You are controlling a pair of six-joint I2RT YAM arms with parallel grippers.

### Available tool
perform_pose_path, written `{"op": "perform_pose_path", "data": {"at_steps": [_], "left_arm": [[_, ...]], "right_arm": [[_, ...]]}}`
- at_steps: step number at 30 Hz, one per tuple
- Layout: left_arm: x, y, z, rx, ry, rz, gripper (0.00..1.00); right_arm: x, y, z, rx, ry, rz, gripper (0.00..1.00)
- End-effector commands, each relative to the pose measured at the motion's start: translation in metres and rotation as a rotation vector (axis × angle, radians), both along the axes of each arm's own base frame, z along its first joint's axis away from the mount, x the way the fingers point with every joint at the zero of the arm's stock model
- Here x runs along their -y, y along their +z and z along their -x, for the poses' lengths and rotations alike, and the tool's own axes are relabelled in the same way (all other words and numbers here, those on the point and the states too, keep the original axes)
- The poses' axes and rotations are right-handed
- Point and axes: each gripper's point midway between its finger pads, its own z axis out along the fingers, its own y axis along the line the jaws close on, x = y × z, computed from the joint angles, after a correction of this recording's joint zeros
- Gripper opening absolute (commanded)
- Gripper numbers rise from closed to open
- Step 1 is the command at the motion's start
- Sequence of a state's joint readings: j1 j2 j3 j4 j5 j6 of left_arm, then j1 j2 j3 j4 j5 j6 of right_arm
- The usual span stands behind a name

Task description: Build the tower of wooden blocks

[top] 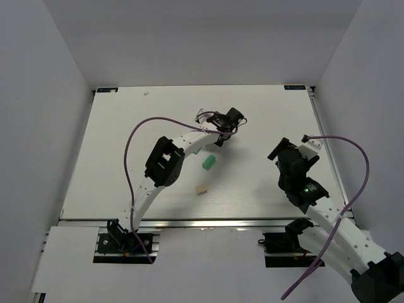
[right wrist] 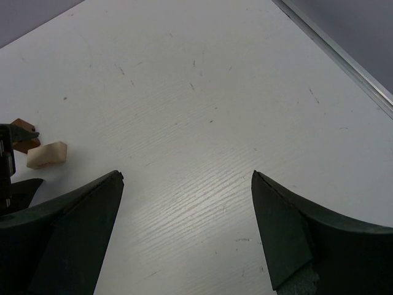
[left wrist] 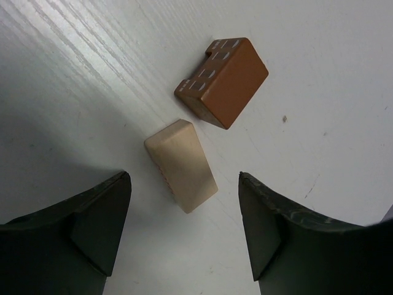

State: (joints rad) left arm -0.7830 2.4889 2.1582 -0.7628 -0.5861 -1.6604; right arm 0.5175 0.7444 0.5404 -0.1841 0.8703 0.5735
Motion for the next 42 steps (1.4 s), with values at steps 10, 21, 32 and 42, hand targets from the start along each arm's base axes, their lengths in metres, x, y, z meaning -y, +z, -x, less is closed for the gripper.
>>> {"op": "perform_pose_path", "data": {"at_steps": [10,21,32,42], "left_arm": [[-0.013,-0.026,-0.021,0.0,0.011,-0.062,0.74],[-0.016,-0.05,-0.03,-0.006,-0.166,-0.206,0.68],[-0.03,-0.083,-0.005,-0.142,-0.433,-0.42,0.7],[-0.028,-0.087,-0.001,-0.158,-0.562,-0.488,0.63]], "right_arm": [[0.016,0.006,0.004,0.047,-0.102,-0.013,0.89],[0.021,0.005,0.005,0.056,-0.129,-0.009,0.89],[0.02,0.004,0.004,0.058,-0.124,-0.01,0.89],[0.018,0.001,0.001,0.055,-0.121,-0.009,0.89]]}}
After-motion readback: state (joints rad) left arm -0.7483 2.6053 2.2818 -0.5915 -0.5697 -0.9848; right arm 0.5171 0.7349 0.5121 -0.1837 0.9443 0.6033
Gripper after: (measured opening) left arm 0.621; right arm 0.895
